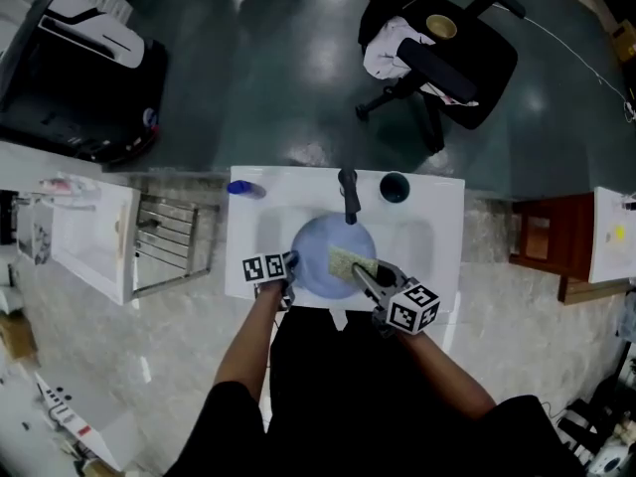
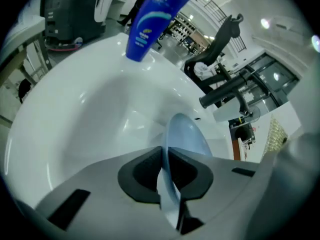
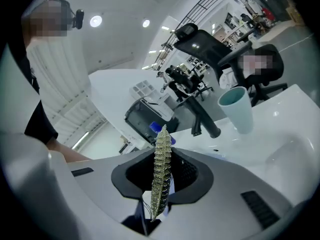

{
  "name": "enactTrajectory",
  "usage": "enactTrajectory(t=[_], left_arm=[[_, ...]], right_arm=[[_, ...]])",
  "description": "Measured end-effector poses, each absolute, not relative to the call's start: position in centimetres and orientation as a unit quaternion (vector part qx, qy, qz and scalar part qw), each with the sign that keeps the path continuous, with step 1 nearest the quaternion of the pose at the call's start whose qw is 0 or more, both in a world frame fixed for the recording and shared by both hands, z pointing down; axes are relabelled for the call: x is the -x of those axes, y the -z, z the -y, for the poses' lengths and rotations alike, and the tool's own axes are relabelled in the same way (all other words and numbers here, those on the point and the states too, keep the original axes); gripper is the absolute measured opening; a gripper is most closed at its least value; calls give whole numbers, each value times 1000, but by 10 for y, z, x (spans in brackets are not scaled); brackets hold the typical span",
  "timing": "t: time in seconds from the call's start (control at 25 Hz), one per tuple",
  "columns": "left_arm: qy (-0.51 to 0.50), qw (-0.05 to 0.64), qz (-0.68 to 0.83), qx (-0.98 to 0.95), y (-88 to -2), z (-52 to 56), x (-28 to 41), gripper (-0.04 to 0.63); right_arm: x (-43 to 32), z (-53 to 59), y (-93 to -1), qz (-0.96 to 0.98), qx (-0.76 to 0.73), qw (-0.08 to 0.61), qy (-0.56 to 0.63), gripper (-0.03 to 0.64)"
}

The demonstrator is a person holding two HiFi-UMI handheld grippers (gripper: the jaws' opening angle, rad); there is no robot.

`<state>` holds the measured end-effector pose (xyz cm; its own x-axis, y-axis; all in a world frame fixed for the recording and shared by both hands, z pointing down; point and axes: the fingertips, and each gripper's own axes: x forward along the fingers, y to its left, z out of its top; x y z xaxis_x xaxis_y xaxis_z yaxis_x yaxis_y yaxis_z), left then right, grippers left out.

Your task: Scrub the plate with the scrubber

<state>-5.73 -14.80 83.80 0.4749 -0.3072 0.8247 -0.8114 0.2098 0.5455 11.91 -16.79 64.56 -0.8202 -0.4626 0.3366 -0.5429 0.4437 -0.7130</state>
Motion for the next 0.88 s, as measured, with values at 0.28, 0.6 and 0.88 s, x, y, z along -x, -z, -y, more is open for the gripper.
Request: enactTrajectory(t=[0.28, 0.6, 0.88], left_arm=[[-136, 618, 497, -593, -792, 117, 87, 25], [-71, 607, 508, -607, -740, 89, 118, 25], [-42, 597, 515, -613, -710, 57, 145, 29]], right_arm=[[-59, 167, -624, 884, -240, 44, -400, 61], [40, 144, -614, 916, -185, 93, -344, 61], [105, 112, -611, 939, -150, 116, -286, 61]])
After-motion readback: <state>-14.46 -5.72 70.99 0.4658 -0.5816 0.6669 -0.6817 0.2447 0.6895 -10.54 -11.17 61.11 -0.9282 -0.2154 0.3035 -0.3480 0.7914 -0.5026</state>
